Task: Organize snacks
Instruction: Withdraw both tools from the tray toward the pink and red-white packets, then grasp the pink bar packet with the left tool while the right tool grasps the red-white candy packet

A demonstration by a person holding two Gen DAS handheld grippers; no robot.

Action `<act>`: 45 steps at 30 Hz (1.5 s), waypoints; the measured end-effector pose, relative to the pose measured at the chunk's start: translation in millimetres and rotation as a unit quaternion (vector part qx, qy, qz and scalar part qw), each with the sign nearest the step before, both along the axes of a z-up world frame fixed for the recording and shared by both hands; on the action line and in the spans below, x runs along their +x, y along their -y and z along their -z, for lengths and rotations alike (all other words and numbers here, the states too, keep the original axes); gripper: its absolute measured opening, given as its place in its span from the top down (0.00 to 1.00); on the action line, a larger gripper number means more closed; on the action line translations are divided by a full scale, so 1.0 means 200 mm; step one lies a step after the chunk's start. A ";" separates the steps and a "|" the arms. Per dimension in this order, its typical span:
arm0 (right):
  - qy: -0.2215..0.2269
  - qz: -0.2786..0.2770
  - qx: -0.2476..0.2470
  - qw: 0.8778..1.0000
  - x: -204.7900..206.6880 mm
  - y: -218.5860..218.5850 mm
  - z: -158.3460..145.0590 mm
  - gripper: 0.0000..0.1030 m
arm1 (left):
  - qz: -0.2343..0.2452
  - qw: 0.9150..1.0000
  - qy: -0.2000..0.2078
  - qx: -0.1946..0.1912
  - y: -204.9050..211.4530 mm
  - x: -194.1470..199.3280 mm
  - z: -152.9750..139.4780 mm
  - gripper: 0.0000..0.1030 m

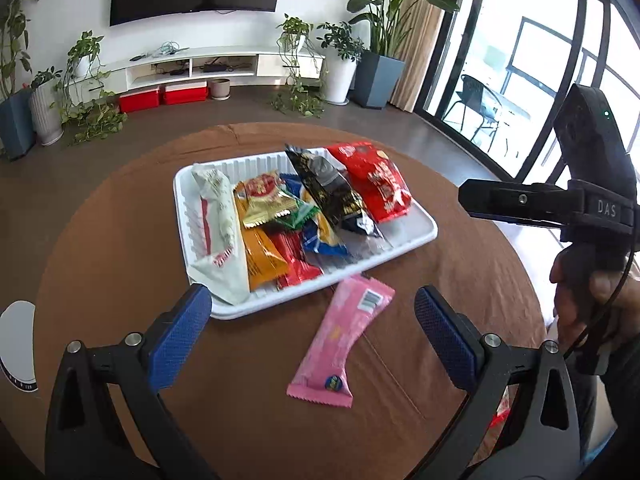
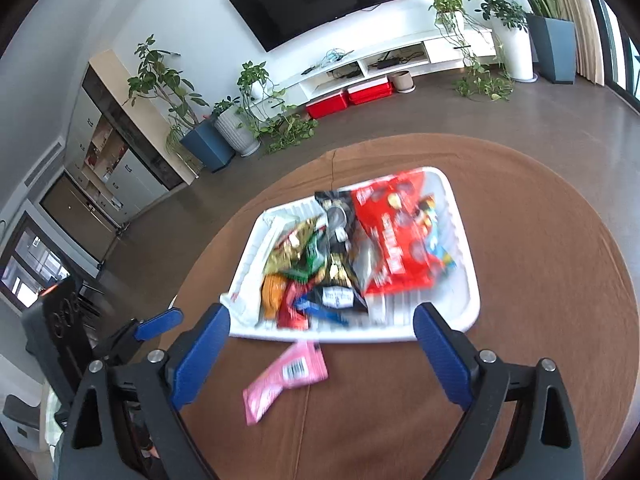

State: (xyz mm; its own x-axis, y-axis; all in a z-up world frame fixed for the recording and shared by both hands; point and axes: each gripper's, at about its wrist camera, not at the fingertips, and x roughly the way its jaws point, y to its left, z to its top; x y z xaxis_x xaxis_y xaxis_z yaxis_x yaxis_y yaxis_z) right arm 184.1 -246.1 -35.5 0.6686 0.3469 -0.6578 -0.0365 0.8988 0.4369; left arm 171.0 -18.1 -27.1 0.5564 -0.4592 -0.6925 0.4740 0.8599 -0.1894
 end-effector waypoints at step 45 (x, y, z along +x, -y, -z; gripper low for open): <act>-0.084 0.021 -0.125 0.988 -0.75 -0.22 0.42 0.32 | 0.068 0.993 -0.038 0.093 0.19 -0.21 0.19 0.01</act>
State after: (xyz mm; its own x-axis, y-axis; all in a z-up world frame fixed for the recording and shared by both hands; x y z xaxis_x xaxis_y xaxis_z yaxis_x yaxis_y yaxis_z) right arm 34.2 -201.8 -120.1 0.5534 0.1341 -0.8220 0.0577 0.9784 0.1985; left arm 129.4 -56.8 -65.1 0.4418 -0.3864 -0.8097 0.5780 0.8128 -0.0725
